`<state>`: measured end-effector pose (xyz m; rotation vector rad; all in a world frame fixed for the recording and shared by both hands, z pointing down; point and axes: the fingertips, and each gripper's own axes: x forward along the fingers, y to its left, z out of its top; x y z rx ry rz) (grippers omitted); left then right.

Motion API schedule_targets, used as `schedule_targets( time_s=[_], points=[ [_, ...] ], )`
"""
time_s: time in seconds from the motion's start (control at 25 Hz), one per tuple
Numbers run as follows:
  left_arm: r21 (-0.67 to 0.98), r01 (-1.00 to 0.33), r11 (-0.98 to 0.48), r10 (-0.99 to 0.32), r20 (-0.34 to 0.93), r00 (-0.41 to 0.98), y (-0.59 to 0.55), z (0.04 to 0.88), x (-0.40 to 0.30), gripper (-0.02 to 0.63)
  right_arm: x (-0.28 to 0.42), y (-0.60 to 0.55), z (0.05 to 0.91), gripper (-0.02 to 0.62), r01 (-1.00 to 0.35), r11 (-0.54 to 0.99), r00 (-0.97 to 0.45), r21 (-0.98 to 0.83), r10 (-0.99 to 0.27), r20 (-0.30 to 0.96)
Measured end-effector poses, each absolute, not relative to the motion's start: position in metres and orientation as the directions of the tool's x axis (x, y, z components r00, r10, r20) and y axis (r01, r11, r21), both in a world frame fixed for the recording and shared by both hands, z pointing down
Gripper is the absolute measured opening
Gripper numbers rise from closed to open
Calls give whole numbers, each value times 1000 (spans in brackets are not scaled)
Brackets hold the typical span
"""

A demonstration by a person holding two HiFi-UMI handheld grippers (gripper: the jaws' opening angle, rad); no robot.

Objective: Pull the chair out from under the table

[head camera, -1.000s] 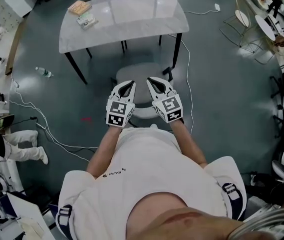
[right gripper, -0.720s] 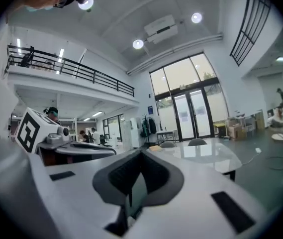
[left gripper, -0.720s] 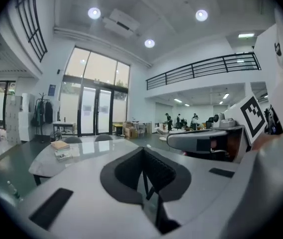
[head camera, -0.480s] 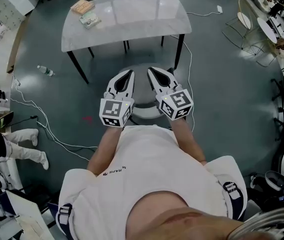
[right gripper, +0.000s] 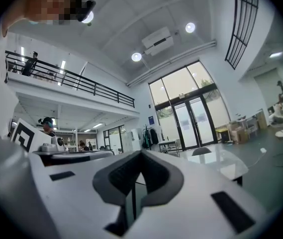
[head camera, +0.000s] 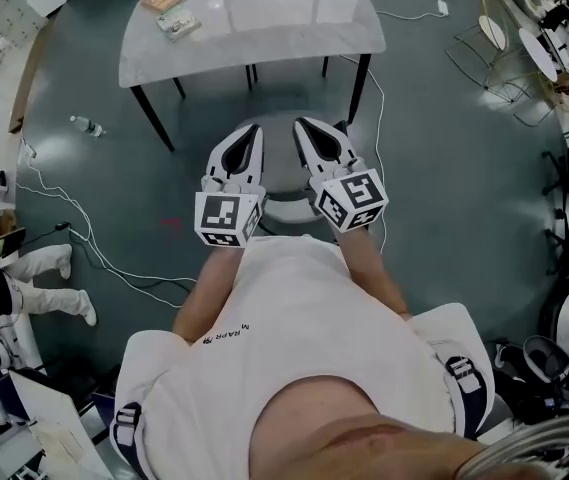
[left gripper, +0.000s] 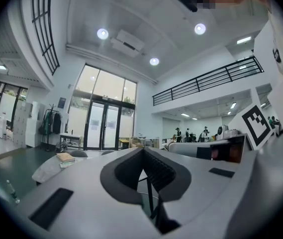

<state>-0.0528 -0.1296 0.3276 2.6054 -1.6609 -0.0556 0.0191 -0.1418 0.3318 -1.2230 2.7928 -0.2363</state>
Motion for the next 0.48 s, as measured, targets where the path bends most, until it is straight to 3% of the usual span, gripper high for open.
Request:
schedule_targets(
  time_s=[0.48],
  points=[
    [69, -917, -393, -919, -8, 393, -129, 334, -58, 5, 21, -145, 344, 14, -739, 648, -660, -184, -751, 5]
  ],
)
